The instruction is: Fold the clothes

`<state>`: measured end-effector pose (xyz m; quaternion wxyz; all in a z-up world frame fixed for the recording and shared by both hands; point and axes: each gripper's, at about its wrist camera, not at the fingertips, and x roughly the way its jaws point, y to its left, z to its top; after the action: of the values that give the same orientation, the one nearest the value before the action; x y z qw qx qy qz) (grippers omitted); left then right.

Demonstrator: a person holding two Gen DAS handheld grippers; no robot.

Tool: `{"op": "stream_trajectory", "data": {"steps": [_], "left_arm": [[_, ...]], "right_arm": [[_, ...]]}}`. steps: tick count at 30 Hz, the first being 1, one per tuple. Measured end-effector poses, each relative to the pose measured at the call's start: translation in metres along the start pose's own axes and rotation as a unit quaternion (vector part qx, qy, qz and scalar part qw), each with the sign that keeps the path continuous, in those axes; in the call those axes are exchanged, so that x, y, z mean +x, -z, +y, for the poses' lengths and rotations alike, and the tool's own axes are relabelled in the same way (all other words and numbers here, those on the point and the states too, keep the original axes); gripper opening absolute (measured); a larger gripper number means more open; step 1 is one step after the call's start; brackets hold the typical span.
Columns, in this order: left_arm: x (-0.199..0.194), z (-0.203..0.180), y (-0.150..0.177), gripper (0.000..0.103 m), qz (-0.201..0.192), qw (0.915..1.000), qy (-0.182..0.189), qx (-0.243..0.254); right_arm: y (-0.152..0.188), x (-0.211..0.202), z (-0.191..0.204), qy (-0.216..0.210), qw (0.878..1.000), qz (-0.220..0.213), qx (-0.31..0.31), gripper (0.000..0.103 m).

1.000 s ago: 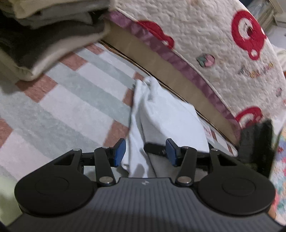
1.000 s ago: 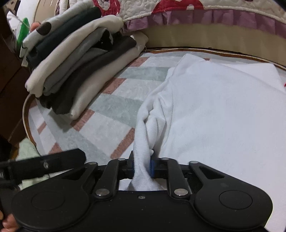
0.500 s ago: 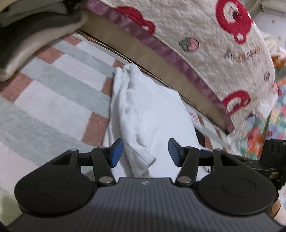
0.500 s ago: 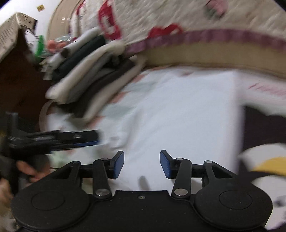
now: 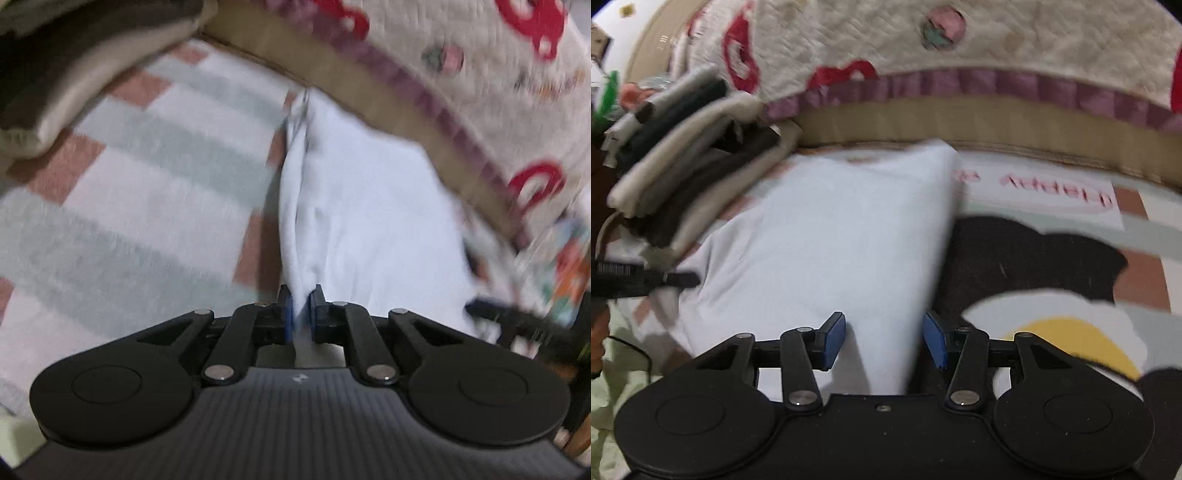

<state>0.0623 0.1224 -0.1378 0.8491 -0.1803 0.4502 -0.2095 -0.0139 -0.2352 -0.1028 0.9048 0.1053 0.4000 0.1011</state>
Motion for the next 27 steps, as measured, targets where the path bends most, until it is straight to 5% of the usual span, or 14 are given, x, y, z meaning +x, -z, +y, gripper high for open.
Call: {"op": "stream_trajectory", "data": {"steps": [3, 4, 7, 11, 14, 20, 27], "left_arm": [[-0.003, -0.005, 0.002, 0.023, -0.016, 0.9998, -0.006, 0.006], [-0.004, -0.004, 0.001, 0.035, -0.018, 0.9998, -0.006, -0.001], [-0.008, -0.001, 0.000, 0.036, -0.030, 0.9993, -0.022, -0.006], [-0.039, -0.011, -0.003, 0.036, -0.121, 0.9920, -0.026, 0.024], [-0.036, -0.021, -0.009, 0.040, -0.112, 0.9929, 0.019, 0.037], [0.011, -0.039, 0.006, 0.040, -0.015, 0.9950, -0.021, 0.097], [0.010, -0.033, 0.009, 0.040, -0.012, 0.9944, -0.030, 0.101]], "right_arm": [[0.004, 0.007, -0.018, -0.025, 0.997, 0.016, 0.072, 0.056], [0.005, 0.009, -0.024, -0.034, 0.995, 0.022, 0.096, 0.056], [0.008, 0.013, -0.035, -0.061, 0.986, 0.034, 0.149, 0.056], [0.015, 0.016, -0.038, -0.082, 0.980, 0.045, 0.175, 0.056], [0.019, 0.021, -0.037, -0.101, 0.976, 0.052, 0.188, 0.056], [0.025, 0.025, -0.038, -0.125, 0.968, 0.055, 0.210, 0.059], [0.027, 0.029, -0.041, -0.154, 0.959, 0.070, 0.229, 0.062]]}}
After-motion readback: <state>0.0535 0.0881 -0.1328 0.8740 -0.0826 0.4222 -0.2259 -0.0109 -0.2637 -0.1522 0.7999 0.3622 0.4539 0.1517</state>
